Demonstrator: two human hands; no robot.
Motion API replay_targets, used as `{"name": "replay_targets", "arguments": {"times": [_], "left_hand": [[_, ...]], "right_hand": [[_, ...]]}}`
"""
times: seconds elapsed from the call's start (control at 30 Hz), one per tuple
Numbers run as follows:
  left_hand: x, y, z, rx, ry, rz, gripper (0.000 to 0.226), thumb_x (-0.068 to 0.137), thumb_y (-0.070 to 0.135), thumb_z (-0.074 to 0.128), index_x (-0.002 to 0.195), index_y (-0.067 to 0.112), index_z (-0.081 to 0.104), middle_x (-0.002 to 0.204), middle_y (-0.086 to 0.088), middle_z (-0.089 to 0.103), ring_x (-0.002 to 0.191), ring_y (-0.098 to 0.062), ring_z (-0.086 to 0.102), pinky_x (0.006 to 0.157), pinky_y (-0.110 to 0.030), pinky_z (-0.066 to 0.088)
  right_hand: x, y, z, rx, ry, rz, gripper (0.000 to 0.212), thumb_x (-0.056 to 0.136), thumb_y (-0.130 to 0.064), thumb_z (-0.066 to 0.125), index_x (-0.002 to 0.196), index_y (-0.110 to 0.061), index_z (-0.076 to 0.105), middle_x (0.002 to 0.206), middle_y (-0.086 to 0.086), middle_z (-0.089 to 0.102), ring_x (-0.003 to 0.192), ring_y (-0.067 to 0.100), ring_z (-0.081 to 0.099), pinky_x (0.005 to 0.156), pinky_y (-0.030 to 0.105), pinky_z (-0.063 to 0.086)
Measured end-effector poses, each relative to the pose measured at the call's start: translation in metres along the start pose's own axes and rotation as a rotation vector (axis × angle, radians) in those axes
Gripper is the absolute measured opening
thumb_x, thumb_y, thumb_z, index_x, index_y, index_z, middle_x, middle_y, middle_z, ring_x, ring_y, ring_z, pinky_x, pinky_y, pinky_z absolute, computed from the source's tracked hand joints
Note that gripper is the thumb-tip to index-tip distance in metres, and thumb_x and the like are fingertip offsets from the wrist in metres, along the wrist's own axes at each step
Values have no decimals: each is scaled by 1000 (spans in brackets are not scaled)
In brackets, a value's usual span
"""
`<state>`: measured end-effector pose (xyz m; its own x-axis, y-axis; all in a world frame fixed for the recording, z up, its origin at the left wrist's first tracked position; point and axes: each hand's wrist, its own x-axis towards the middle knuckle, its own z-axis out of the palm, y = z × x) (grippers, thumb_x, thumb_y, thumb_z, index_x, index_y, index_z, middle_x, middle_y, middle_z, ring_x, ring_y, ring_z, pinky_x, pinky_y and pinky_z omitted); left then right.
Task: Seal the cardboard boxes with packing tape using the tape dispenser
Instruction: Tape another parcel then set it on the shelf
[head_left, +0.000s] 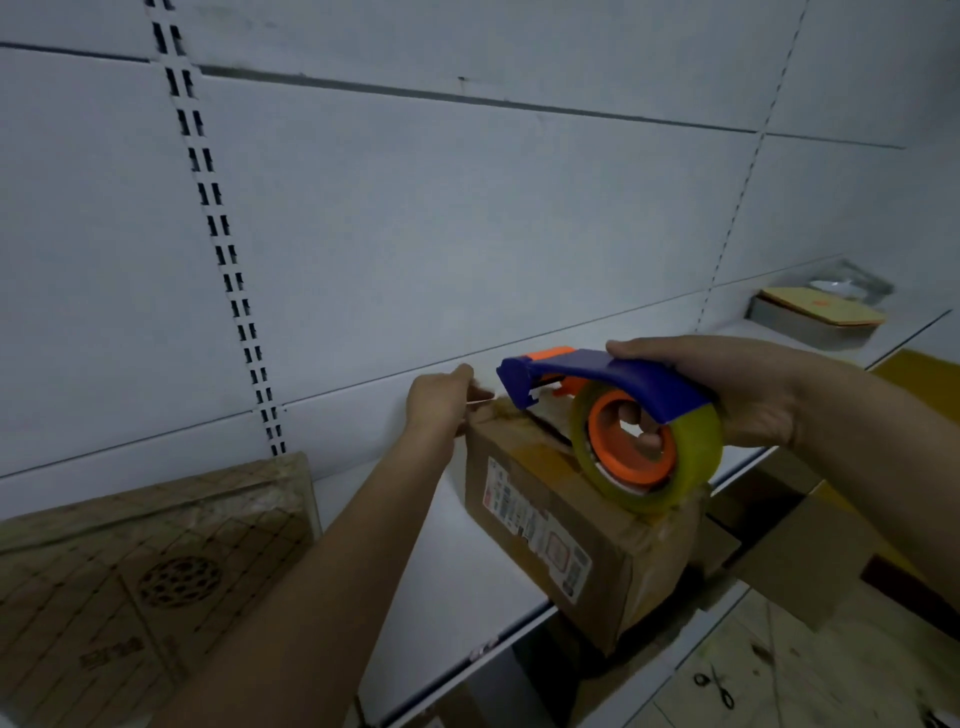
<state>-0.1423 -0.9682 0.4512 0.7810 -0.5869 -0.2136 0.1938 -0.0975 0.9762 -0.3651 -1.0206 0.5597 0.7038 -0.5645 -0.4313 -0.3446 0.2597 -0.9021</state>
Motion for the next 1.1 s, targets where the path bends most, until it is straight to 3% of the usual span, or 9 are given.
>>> {"name": "replay_targets", "arguments": {"times": [0.27, 0.43, 0.67, 0.83, 0.9, 1.0, 1.07, 1.1], "left_hand": [[-1, -19, -5, 13, -20, -117, 15, 92, 21, 57, 83, 10, 63, 82, -9, 66, 77, -23, 62, 70, -33, 54], [-4, -25, -14, -151, 40, -109, 18, 94, 16, 53, 81, 9, 63, 70, -3, 67, 69, -18, 61, 67, -30, 52], [-16, -50, -15, -66, 11, -164, 19, 94, 24, 57, 82, 10, 63, 84, -13, 68, 84, -29, 66, 92, -46, 56], [-14, -66, -24, 103, -129, -261, 20, 99, 17, 53, 87, 4, 63, 83, -15, 69, 79, -30, 68, 82, -45, 58], [-9, -64, -29, 151, -108, -180, 16, 97, 13, 54, 87, 3, 62, 90, -18, 70, 82, -29, 68, 84, -45, 59], [-6, -50, -34, 19, 7, 142, 16, 100, 22, 52, 95, 12, 64, 103, -8, 72, 102, -23, 68, 96, -37, 53], [-18, -46, -32, -78, -199, 280, 29, 106, 33, 40, 113, 20, 64, 115, -1, 71, 111, -18, 66, 100, -35, 50], [-25, -49, -30, -112, -332, 271, 39, 106, 41, 33, 121, 20, 63, 118, -3, 71, 111, -21, 67, 99, -37, 51]], "right_hand": [[7, 1, -2, -35, 3, 13, 30, 96, -32, 56, 108, -5, 61, 78, 13, 70, 58, 16, 66, 49, 27, 57], [10, -1, -5, -87, 4, 22, 32, 94, -35, 58, 111, -7, 60, 77, 11, 70, 56, 16, 66, 48, 28, 56], [15, -2, -2, -177, -13, 34, 41, 93, -42, 58, 107, -4, 63, 72, 12, 66, 46, 15, 58, 46, 27, 54], [10, 8, -8, -242, -27, -92, 41, 89, -45, 59, 102, -7, 66, 72, 7, 70, 55, 13, 65, 52, 24, 54], [9, 14, -10, -225, -24, -105, 44, 86, -47, 59, 105, -7, 67, 79, 9, 73, 61, 16, 68, 53, 25, 55], [11, 21, -10, -166, -9, -125, 40, 87, -46, 60, 96, -8, 69, 78, 12, 72, 60, 18, 68, 52, 26, 56], [12, 23, -9, -126, -21, -121, 40, 89, -44, 59, 81, -6, 68, 63, 11, 65, 49, 16, 60, 49, 25, 53], [13, 23, -9, -110, -28, -115, 42, 89, -44, 58, 74, -6, 67, 57, 10, 60, 45, 15, 55, 47, 24, 51]]}}
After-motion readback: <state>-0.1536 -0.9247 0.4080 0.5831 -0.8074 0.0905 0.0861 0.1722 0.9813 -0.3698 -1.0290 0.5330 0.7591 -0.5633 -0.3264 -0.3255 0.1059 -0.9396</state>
